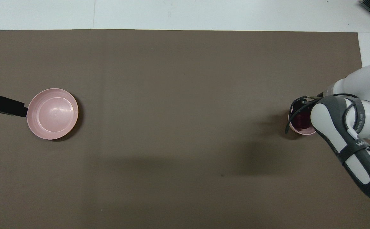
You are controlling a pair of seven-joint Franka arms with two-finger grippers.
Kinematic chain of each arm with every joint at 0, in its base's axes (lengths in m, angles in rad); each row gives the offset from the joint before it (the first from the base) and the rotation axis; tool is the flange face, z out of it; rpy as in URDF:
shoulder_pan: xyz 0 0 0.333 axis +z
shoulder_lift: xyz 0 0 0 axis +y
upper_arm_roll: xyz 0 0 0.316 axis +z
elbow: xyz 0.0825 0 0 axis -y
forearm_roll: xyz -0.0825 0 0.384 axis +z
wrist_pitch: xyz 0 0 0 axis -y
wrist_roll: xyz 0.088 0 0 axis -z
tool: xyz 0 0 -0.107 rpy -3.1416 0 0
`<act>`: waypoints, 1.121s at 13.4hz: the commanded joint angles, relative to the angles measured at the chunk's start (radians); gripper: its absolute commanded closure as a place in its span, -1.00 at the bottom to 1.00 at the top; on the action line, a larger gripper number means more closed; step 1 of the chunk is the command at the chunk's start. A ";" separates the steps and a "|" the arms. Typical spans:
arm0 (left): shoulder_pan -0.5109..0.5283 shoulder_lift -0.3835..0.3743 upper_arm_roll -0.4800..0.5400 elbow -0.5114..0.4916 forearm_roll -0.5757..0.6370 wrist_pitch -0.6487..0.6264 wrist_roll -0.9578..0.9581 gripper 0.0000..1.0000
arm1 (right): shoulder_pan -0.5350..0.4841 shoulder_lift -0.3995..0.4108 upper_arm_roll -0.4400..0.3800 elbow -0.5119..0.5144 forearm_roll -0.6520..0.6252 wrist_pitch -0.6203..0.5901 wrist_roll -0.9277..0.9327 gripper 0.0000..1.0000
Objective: Move apple from plate to bowl
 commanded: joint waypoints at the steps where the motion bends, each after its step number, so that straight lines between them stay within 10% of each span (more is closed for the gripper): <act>1: -0.010 0.008 0.026 0.017 0.023 0.007 -0.015 -1.00 | -0.003 0.006 0.009 0.015 -0.002 -0.002 0.019 -1.00; 15: 0.018 0.006 0.025 0.002 0.012 -0.002 -0.015 -1.00 | 0.097 -0.296 0.018 0.375 -0.084 -0.516 0.116 -1.00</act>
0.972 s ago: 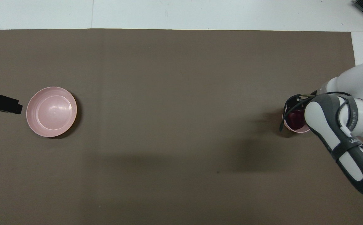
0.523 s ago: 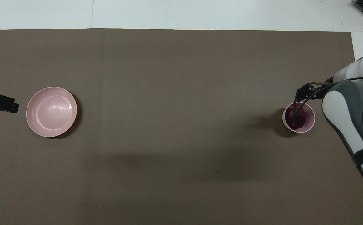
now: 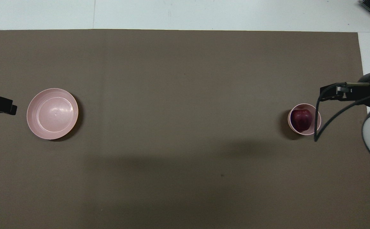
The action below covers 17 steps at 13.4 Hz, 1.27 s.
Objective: Move apple from plate to bowl
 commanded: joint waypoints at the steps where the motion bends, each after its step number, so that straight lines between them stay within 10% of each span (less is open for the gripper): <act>1: 0.005 -0.001 -0.004 0.002 0.012 -0.004 -0.012 -1.00 | -0.008 -0.007 0.005 0.152 -0.003 -0.148 0.016 -1.00; 6: 0.005 -0.001 -0.004 0.002 0.012 -0.004 -0.012 -1.00 | -0.024 -0.118 -0.009 0.068 0.043 -0.205 0.020 -1.00; 17: 0.005 -0.001 -0.004 0.002 0.012 -0.003 -0.012 -1.00 | -0.016 -0.090 -0.004 0.081 0.057 -0.214 -0.080 -1.00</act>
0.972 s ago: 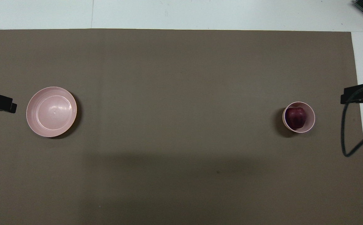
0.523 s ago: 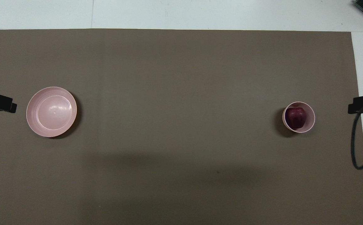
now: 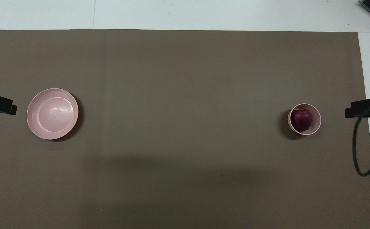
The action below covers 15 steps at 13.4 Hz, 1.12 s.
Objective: Move apple from plate to bowl
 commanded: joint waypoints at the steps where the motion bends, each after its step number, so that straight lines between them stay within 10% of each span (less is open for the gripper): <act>1: 0.005 -0.001 -0.004 0.002 0.012 -0.004 -0.011 -1.00 | -0.003 0.000 0.004 0.000 -0.034 -0.024 -0.052 -1.00; 15: 0.005 -0.001 -0.004 0.002 0.012 -0.004 -0.011 -1.00 | -0.008 -0.012 0.004 -0.012 -0.023 -0.043 -0.055 -1.00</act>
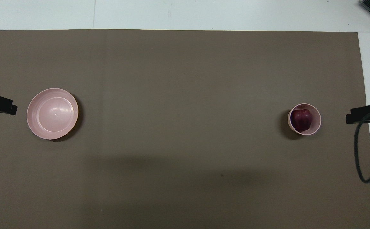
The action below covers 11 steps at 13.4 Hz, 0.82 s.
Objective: Move apple from plate to bowl
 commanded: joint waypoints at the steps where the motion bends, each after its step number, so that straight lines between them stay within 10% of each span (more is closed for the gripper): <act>1: 0.003 -0.001 -0.004 0.002 0.010 -0.003 -0.012 -1.00 | -0.011 -0.012 0.002 -0.011 0.005 -0.008 -0.014 -1.00; 11: 0.005 -0.001 -0.004 0.005 0.012 -0.010 -0.015 -1.00 | -0.010 -0.014 0.003 -0.014 0.005 -0.009 -0.014 -1.00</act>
